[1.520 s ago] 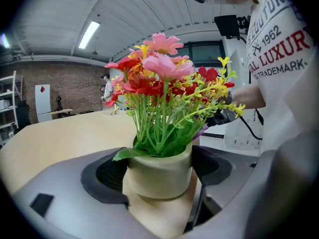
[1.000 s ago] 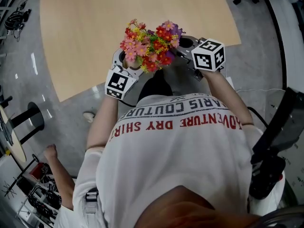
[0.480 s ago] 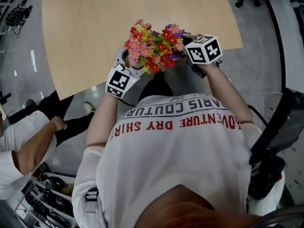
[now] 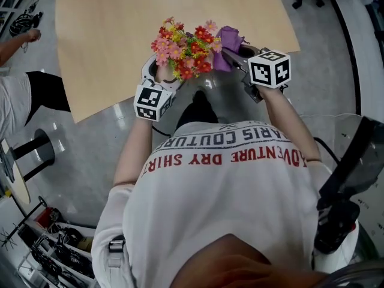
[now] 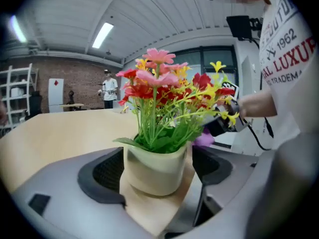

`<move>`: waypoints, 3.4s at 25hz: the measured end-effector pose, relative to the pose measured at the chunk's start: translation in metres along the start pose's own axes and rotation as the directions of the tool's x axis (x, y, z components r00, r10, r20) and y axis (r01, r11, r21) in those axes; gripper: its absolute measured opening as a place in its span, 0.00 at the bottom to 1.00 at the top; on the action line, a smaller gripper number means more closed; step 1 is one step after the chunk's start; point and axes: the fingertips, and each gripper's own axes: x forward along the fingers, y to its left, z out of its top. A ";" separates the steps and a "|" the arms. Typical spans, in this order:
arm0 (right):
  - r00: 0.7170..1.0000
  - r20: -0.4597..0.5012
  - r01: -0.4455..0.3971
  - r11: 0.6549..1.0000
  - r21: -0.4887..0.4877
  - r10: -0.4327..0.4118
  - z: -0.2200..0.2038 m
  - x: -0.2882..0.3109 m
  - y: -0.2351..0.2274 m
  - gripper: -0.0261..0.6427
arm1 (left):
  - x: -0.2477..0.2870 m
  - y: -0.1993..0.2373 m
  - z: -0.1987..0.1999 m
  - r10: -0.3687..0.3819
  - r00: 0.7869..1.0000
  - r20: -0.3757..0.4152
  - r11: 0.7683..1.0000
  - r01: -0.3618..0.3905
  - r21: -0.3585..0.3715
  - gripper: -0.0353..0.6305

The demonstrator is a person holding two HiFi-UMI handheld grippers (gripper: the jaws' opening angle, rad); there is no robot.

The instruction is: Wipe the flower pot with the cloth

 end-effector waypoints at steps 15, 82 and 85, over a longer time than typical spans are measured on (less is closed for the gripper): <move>0.995 0.097 0.001 0.999 0.049 -0.005 -0.067 -0.100 0.030 0.11 | 0.010 -0.026 0.006 0.494 0.869 -0.016 0.856 -0.490 -0.167 0.86; 0.964 -0.265 0.012 0.999 0.038 -0.001 -0.015 0.063 -0.010 0.11 | 0.028 0.000 0.008 -0.109 0.994 0.022 0.989 0.106 0.100 0.81; 0.985 -0.171 0.006 0.996 0.085 0.008 -0.006 0.058 -0.013 0.11 | 0.030 0.003 0.005 -0.101 0.995 0.006 0.992 0.100 0.075 0.81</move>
